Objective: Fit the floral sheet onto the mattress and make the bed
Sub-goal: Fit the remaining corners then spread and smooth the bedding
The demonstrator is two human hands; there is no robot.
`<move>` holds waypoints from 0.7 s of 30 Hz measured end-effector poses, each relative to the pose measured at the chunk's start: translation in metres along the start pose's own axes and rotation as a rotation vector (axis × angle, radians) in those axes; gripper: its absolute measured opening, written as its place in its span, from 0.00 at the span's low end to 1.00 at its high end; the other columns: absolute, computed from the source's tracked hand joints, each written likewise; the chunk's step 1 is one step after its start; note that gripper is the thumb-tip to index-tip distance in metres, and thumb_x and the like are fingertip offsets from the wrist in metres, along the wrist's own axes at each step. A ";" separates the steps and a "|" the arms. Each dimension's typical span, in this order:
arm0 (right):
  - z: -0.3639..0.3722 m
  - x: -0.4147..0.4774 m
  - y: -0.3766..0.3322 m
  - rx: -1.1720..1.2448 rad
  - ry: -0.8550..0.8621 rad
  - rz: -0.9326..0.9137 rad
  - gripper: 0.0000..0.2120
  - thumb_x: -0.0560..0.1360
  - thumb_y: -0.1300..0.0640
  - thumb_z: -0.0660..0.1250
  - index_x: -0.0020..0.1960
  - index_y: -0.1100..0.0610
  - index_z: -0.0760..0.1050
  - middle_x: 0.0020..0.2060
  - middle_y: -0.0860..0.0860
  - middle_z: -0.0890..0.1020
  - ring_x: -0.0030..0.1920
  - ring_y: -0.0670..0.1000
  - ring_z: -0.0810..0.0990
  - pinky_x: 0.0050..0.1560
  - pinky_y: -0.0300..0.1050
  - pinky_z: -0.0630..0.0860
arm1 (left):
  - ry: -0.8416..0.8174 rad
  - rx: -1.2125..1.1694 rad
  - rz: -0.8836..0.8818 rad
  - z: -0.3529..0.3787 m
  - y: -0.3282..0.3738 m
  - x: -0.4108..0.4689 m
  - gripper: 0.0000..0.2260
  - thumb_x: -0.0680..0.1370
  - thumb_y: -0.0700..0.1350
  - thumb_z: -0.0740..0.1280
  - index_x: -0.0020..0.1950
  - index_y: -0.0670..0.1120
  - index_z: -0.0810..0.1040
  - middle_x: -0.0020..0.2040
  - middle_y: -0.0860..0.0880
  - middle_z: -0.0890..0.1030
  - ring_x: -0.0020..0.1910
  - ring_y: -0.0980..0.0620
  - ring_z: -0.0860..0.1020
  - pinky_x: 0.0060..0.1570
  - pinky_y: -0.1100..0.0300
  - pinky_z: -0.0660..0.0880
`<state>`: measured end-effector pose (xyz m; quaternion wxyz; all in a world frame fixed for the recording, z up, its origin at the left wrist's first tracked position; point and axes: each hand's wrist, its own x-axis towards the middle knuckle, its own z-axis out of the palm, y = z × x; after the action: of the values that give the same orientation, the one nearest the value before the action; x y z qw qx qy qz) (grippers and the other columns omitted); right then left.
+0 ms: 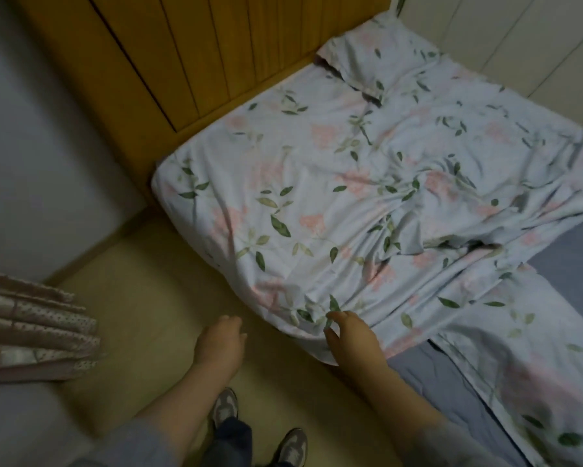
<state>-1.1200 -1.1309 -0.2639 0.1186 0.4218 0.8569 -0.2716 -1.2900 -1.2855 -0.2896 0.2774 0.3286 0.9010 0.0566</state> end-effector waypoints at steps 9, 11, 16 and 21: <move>-0.011 0.058 -0.128 -0.023 -0.040 -0.110 0.18 0.80 0.53 0.57 0.69 0.53 0.69 0.64 0.53 0.74 0.63 0.54 0.74 0.62 0.43 0.69 | 0.163 -0.197 -0.078 -0.090 -0.088 0.042 0.12 0.80 0.46 0.60 0.60 0.43 0.76 0.57 0.43 0.77 0.53 0.46 0.76 0.51 0.55 0.73; -0.006 0.076 -0.163 -0.030 -0.045 -0.111 0.18 0.80 0.52 0.57 0.69 0.53 0.68 0.64 0.53 0.74 0.62 0.54 0.74 0.63 0.44 0.70 | 0.172 -0.186 -0.081 -0.112 -0.115 0.061 0.12 0.79 0.47 0.61 0.59 0.43 0.76 0.57 0.42 0.78 0.55 0.44 0.76 0.52 0.54 0.72; 0.000 0.118 -0.250 -0.034 -0.076 -0.086 0.18 0.79 0.52 0.58 0.68 0.53 0.69 0.63 0.54 0.75 0.62 0.55 0.74 0.63 0.47 0.71 | 0.201 -0.215 -0.086 -0.172 -0.177 0.106 0.12 0.79 0.47 0.62 0.59 0.43 0.77 0.56 0.42 0.78 0.55 0.44 0.76 0.52 0.55 0.72; -0.001 0.153 -0.309 -0.018 -0.054 -0.090 0.18 0.79 0.52 0.58 0.67 0.53 0.70 0.62 0.54 0.75 0.61 0.56 0.75 0.62 0.48 0.71 | 0.229 -0.253 -0.073 -0.218 -0.214 0.148 0.12 0.78 0.46 0.63 0.59 0.43 0.77 0.56 0.43 0.78 0.54 0.43 0.77 0.52 0.55 0.73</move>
<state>-1.4576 -1.1833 -0.2165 0.1333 0.3740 0.8740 -0.2801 -1.6204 -1.3427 -0.2355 0.2140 0.2495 0.9238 0.1965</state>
